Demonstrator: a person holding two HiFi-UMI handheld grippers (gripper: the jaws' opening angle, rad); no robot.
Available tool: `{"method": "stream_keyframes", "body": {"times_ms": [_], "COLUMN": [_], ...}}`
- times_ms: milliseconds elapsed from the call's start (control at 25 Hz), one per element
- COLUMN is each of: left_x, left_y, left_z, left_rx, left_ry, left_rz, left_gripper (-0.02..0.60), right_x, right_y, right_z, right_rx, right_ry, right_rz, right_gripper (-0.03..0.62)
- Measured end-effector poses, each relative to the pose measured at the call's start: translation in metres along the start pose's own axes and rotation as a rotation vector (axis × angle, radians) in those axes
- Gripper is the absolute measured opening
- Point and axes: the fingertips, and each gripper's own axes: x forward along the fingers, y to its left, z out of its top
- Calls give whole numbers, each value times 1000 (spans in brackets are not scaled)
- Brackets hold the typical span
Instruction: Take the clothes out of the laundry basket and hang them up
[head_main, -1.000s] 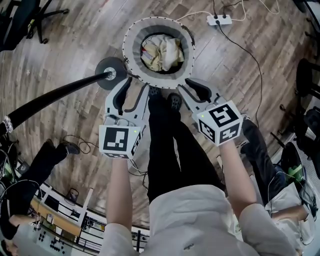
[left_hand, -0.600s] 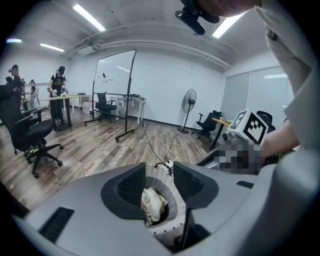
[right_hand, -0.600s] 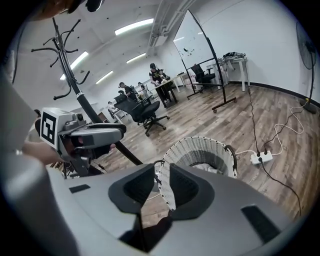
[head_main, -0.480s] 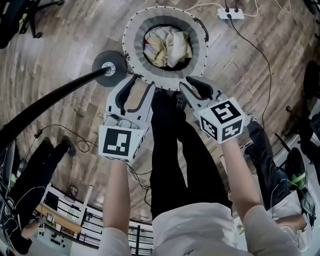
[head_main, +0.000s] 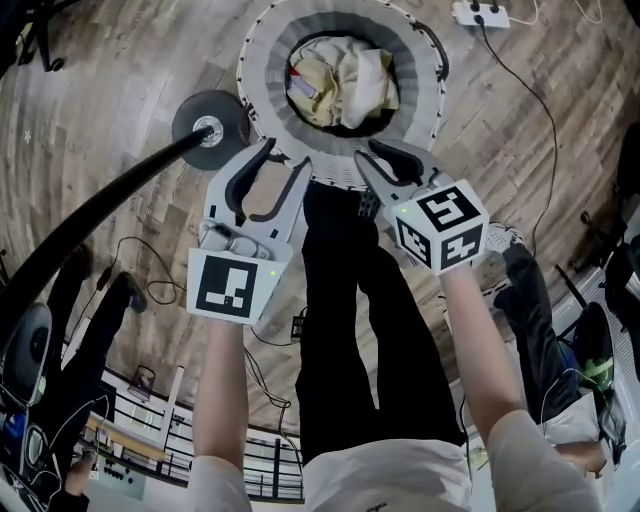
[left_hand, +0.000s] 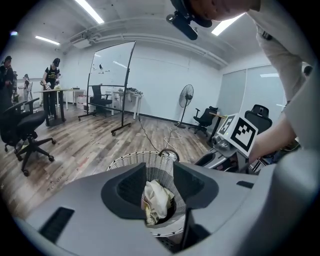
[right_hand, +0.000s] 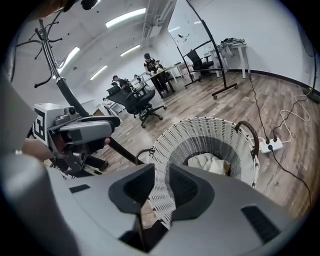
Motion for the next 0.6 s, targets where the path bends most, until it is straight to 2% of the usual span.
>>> {"method": "stream_keyframes", "body": {"times_ms": [320,600], "left_x": [35,59], "left_y": [20,28], "left_z": [-31,-42], "left_rx": [38,27], "left_ry": [28,32], "left_rz": [-14,-37], "left_gripper": [179,179], "right_x": [61,106], "right_y": [-29,-56], "right_z": [-21,-37], "right_rx": [23,32], "right_ry": [35,87], "right_rz": [7,-2], "right_gripper": [100,98]}}
